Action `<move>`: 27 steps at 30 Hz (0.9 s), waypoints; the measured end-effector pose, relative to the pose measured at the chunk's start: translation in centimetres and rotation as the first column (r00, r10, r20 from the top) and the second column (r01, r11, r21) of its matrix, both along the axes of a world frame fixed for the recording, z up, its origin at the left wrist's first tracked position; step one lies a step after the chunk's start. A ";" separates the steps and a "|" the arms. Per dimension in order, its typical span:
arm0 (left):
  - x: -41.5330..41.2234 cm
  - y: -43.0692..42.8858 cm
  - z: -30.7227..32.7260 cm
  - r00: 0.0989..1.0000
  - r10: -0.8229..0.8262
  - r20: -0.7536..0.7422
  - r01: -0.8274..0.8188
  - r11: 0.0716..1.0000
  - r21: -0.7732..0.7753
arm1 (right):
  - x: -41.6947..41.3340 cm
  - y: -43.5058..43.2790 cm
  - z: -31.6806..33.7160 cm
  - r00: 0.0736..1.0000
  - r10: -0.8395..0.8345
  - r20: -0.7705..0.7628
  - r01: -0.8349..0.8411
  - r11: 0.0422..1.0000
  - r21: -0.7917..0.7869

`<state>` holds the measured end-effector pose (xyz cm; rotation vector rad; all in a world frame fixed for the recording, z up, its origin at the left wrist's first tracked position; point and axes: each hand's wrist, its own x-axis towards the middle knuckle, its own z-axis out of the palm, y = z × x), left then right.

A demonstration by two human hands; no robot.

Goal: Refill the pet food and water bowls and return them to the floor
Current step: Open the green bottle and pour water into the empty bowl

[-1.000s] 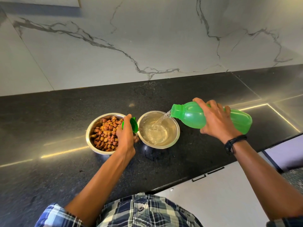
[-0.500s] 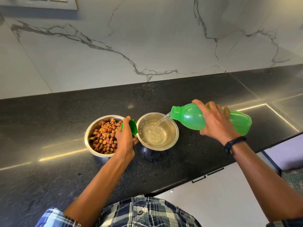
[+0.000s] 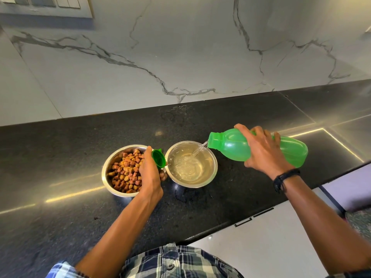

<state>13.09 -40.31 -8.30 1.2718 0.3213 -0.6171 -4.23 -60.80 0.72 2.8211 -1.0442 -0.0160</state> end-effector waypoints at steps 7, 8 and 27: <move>-0.1 0.0 0.0 1.000 0.006 -0.006 -0.006 1.000 -0.007 | 0.0 0.0 0.0 1.000 0.001 0.004 -0.001 1.000 0.008; -0.1 0.0 0.0 1.000 0.008 -0.008 -0.008 1.000 -0.006 | 0.0 0.0 -0.1 1.000 0.003 0.004 -0.003 1.000 0.008; -0.7 0.2 1.1 0.998 0.048 -0.042 -0.050 0.997 -0.051 | -0.1 -0.3 0.0 1.000 0.013 -0.012 -0.013 1.000 -0.009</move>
